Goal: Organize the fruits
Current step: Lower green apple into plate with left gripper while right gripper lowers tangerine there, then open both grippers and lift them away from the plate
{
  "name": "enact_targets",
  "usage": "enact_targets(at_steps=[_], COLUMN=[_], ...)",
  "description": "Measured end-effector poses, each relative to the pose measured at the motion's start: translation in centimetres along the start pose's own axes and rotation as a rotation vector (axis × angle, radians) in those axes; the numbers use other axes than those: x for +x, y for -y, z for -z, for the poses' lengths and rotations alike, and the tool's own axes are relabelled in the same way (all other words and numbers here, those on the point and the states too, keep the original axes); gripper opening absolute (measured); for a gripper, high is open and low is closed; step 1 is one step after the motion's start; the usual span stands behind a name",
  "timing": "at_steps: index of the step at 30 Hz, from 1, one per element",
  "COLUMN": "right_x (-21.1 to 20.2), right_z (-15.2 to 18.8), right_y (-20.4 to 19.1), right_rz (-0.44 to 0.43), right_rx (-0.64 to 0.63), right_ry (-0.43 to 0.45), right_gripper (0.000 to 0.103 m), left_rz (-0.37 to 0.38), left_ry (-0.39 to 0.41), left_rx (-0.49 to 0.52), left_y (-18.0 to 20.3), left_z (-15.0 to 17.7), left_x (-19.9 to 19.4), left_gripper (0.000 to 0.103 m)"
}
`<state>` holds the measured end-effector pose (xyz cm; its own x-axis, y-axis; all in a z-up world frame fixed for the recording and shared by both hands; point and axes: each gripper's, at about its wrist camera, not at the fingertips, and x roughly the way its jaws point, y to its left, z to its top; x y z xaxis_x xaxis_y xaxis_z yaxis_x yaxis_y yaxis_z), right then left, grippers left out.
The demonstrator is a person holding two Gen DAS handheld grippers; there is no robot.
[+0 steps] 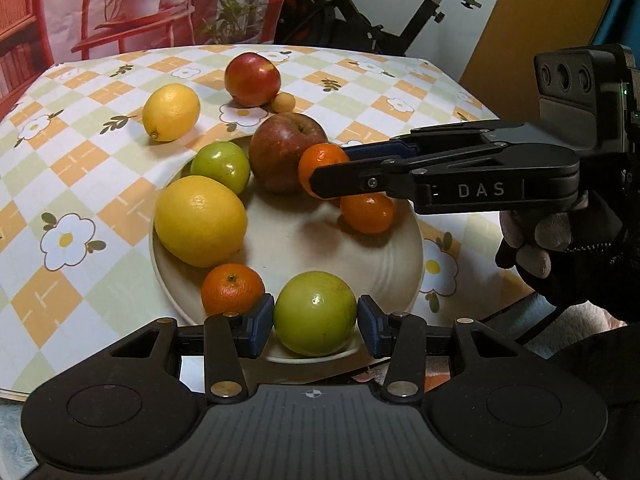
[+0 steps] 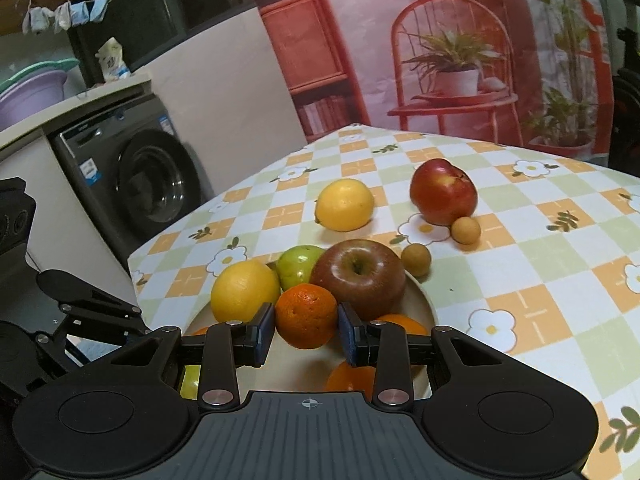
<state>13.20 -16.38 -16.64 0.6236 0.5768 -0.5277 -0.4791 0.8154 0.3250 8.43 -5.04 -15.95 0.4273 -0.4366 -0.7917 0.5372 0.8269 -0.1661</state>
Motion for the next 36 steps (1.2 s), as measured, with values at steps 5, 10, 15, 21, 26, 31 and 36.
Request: enact_targets(at_steps=[5, 10, 15, 21, 26, 31, 36], right_x=[0.2, 0.6, 1.4, 2.7, 3.7, 3.9, 3.8], right_z=[-0.1, 0.0, -0.1, -0.5, -0.2, 0.2, 0.1], right_y=[0.1, 0.0, -0.5, -1.6, -2.5, -2.6, -2.6], right_rz=[-0.001, -0.001, -0.014, -0.053, -0.074, -0.082, -0.081], right_rx=[-0.004, -0.012, -0.032, -0.069, -0.095, -0.085, -0.078], right_ry=[-0.012, -0.027, -0.047, -0.086, -0.130, -0.145, -0.147], right_gripper=[0.031, 0.031, 0.031, 0.031, 0.031, 0.031, 0.032], left_rz=[0.010, 0.003, -0.040, -0.150, -0.203, -0.249, -0.259], left_ry=[0.036, 0.067, 0.140, 0.215, 0.251, 0.268, 0.272], left_rx=[-0.028, -0.060, -0.097, -0.176, -0.235, -0.242, -0.237], left_y=[-0.6, -1.3, -2.4, -4.1, -5.2, -5.0, -5.0], left_z=[-0.1, -0.2, -0.9, -1.7, -1.9, -2.0, -1.6], left_x=[-1.2, -2.6, -4.5, -5.8, -6.1, -5.9, -6.1], left_gripper=[0.048, 0.048, 0.048, 0.048, 0.048, 0.048, 0.048])
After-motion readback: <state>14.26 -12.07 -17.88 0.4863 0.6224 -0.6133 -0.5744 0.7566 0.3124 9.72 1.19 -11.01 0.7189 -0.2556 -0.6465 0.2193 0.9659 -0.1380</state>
